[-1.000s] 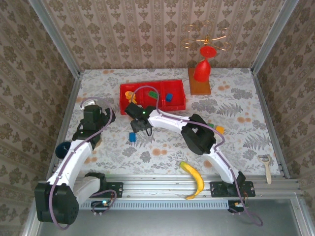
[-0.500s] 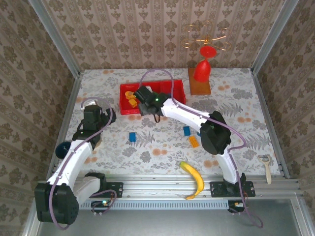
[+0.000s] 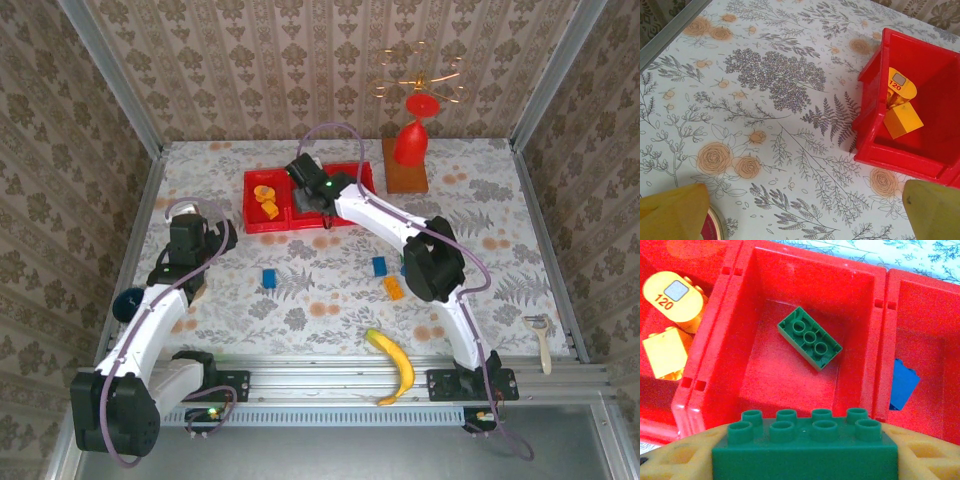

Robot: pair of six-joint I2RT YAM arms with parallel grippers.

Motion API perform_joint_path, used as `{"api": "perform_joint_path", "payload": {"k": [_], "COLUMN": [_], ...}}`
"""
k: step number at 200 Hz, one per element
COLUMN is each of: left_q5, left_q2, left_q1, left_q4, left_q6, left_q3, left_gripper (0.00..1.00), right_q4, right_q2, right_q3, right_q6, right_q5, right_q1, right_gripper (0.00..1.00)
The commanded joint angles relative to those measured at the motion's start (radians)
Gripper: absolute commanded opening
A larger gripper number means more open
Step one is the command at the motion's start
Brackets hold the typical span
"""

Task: Sort the legos into containers by color
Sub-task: Place the lego in the container.

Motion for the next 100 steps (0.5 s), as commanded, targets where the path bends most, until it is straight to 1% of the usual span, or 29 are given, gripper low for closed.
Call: {"api": "perform_joint_path", "payload": {"k": [1, 21, 46, 100], "left_q5": [0.013, 0.020, 0.027, 0.029], "left_q2": [0.003, 0.006, 0.009, 0.011], "left_q1": [0.010, 0.010, 0.011, 0.010], "left_q4": [0.006, 0.007, 0.005, 0.002], "left_q6": [-0.015, -0.015, -0.014, -0.012], "left_q3": [-0.003, 0.000, 0.002, 0.011], "left_gripper": [1.00, 1.00, 1.00, 1.00], "right_q4": [-0.001, -0.003, -0.007, -0.039], "right_q2": [0.037, 0.058, 0.081, 0.116], "right_q3": [0.044, 0.074, 0.107, 0.174], "right_q6": [-0.028, -0.042, -0.062, -0.083], "right_q5": [0.023, 0.022, 0.024, 0.034], "right_q1": [-0.007, -0.010, -0.010, -0.010], "right_gripper": [0.57, 0.58, 0.62, 0.78]}}
